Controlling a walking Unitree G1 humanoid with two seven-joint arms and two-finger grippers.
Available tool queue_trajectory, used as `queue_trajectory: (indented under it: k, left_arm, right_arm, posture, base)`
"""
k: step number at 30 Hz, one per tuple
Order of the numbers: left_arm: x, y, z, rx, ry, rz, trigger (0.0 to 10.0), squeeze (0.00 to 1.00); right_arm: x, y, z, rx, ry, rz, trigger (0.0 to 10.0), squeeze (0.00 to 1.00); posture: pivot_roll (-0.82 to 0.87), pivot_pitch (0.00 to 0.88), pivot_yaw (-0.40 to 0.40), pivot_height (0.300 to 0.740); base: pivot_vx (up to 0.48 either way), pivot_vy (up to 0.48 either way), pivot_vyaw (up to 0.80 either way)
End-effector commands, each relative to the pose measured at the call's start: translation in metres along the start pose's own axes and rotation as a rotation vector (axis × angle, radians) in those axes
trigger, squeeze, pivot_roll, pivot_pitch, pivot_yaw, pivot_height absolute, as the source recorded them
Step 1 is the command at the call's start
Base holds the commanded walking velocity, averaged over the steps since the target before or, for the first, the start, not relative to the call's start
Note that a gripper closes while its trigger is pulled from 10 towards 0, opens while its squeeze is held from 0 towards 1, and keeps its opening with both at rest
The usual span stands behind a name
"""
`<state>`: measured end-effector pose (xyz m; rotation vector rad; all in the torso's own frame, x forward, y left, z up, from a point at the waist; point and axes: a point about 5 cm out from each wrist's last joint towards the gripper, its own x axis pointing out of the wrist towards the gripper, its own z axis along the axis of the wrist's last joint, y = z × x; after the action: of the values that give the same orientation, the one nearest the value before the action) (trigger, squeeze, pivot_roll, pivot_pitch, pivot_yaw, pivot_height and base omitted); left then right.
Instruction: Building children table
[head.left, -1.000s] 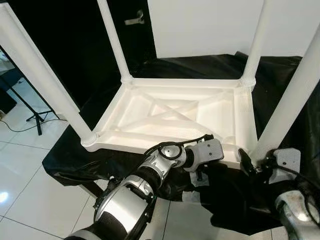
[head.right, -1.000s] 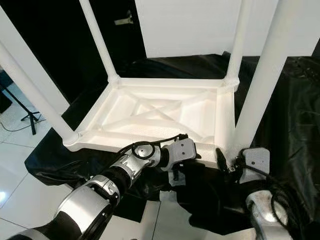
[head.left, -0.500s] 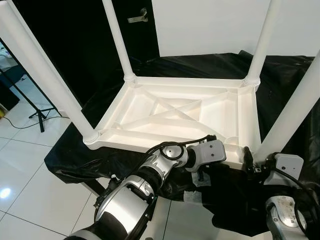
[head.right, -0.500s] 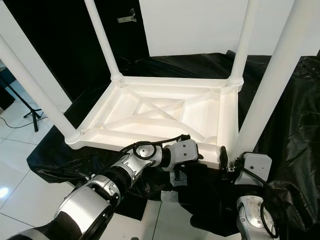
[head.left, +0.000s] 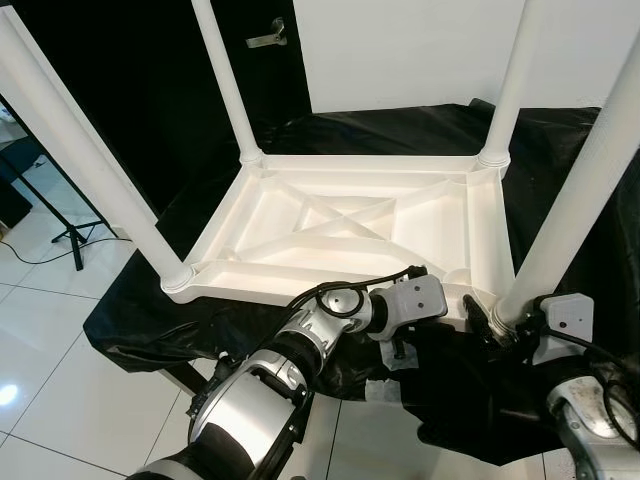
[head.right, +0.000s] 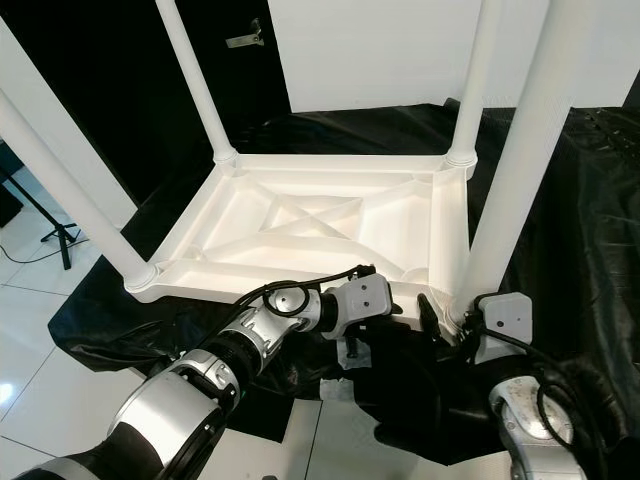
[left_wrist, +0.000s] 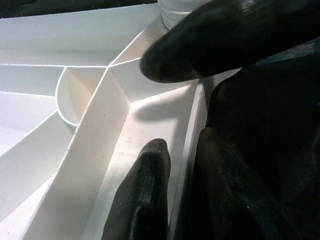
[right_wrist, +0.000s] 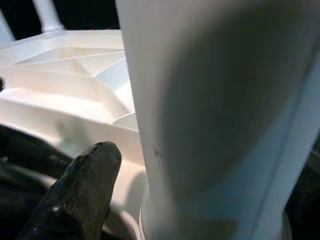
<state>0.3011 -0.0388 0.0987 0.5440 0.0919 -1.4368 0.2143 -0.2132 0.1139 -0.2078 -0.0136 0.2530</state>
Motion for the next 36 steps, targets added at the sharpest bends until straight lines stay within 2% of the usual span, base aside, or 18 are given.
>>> queue_trajectory:
  k: [1,4,5,7,8,9,10,18,20,21,23,24,25,26,27,29,32,36]
  left_arm:
    - [0.004,-0.012,-0.021,-0.075,0.078,0.069,10.0,0.00]
    - [0.004,-0.012,-0.021,-0.077,0.079,0.071,10.0,0.00]
    - [0.004,-0.012,-0.021,-0.078,0.079,0.072,10.0,0.00]
    - [0.004,-0.012,-0.021,-0.078,0.079,0.072,10.0,0.00]
    - [0.004,-0.012,-0.021,-0.078,0.078,0.072,10.0,0.00]
    - [0.004,-0.012,-0.021,-0.078,0.078,0.072,10.0,0.00]
    - [0.004,-0.011,-0.020,-0.076,0.077,0.073,10.0,0.00]
    - [0.004,-0.011,-0.019,-0.074,0.076,0.073,10.0,0.00]
    - [0.004,-0.010,-0.019,-0.074,0.077,0.074,10.0,0.00]
    - [0.004,-0.010,-0.019,-0.074,0.077,0.074,10.0,0.00]
    - [0.004,-0.010,-0.019,-0.073,0.077,0.074,10.0,0.00]
    - [0.004,-0.010,-0.019,-0.073,0.077,0.074,10.0,0.00]
    - [0.004,-0.010,-0.019,-0.073,0.077,0.074,10.0,0.00]
    - [0.004,-0.010,-0.019,-0.073,0.077,0.074,10.0,0.00]
    - [0.004,-0.010,-0.019,-0.073,0.077,0.074,10.0,0.00]
    - [0.003,-0.010,-0.019,-0.072,0.078,0.075,10.0,0.00]
    - [0.003,-0.010,-0.020,-0.072,0.079,0.073,10.0,0.00]
    - [0.004,-0.011,-0.020,-0.072,0.078,0.068,10.0,0.00]
  right_arm:
    - [0.002,0.024,-0.010,0.055,0.051,0.195,10.0,0.00]
    - [0.001,0.019,-0.013,0.043,0.078,0.255,10.0,0.00]
    - [0.001,0.015,-0.014,0.036,0.091,0.278,8.7,0.00]
    - [0.001,0.013,-0.014,0.032,0.099,0.295,8.7,0.00]
    - [0.000,0.010,-0.014,0.029,0.107,0.313,0.9,0.00]
    - [0.000,0.010,-0.014,0.029,0.107,0.313,0.9,0.00]
    - [-0.001,0.006,-0.015,0.023,0.123,0.341,0.0,0.00]
    - [-0.005,0.005,-0.020,0.030,0.174,0.377,0.0,0.00]
    - [-0.009,0.020,-0.026,0.070,0.186,0.327,0.0,0.00]
    - [-0.009,0.020,-0.026,0.070,0.186,0.327,0.0,0.00]
    - [-0.008,0.026,-0.028,0.081,0.184,0.272,0.0,0.00]
    - [-0.007,0.029,-0.030,0.110,0.179,0.171,0.0,0.00]
    - [-0.007,0.029,-0.030,0.110,0.179,0.171,0.0,0.00]
    - [-0.007,0.031,-0.032,0.126,0.173,0.046,0.0,0.00]
    - [-0.007,0.031,-0.032,0.126,0.173,0.046,0.0,0.00]
    - [-0.011,0.029,-0.028,0.129,0.113,-0.192,0.0,0.00]
    - [-0.015,0.027,-0.025,0.120,0.067,-0.289,0.0,0.00]
    - [-0.017,0.025,-0.024,0.111,0.052,-0.335,0.0,0.00]
  posture:
    - [0.00,0.000,0.096,0.740]
    - [0.00,0.000,0.096,0.740]
    - [0.00,0.000,0.097,0.740]
    - [0.00,0.000,0.097,0.740]
    - [0.00,0.000,0.098,0.740]
    - [0.00,0.000,0.098,0.740]
    - [0.00,0.000,0.100,0.740]
    - [0.00,0.000,0.100,0.740]
    - [0.00,0.000,0.100,0.740]
    - [0.00,0.000,0.100,0.740]
    - [0.00,0.000,0.100,0.740]
    - [0.00,0.000,0.099,0.740]
    - [0.00,0.000,0.099,0.740]
    - [0.00,0.000,0.099,0.740]
    - [0.00,0.000,0.099,0.740]
    - [0.00,0.000,0.099,0.740]
    - [0.00,0.000,0.100,0.740]
    - [0.00,0.000,0.101,0.740]
  base:
    - [0.000,0.000,0.00]
    - [0.000,0.000,0.00]
    - [0.000,0.000,0.00]
    - [0.000,0.000,0.00]
    - [0.000,0.000,0.00]
    - [0.000,0.000,0.00]
    - [0.000,0.000,0.00]
    - [0.000,0.000,0.00]
    - [0.000,0.000,0.00]
    - [0.000,0.000,0.00]
    - [0.000,0.000,0.00]
    - [0.000,0.000,0.00]
    - [0.000,0.000,0.00]
    - [0.000,0.000,0.00]
    - [0.000,0.000,0.00]
    - [0.000,0.000,0.00]
    - [0.000,0.000,0.00]
    - [0.000,0.000,0.00]
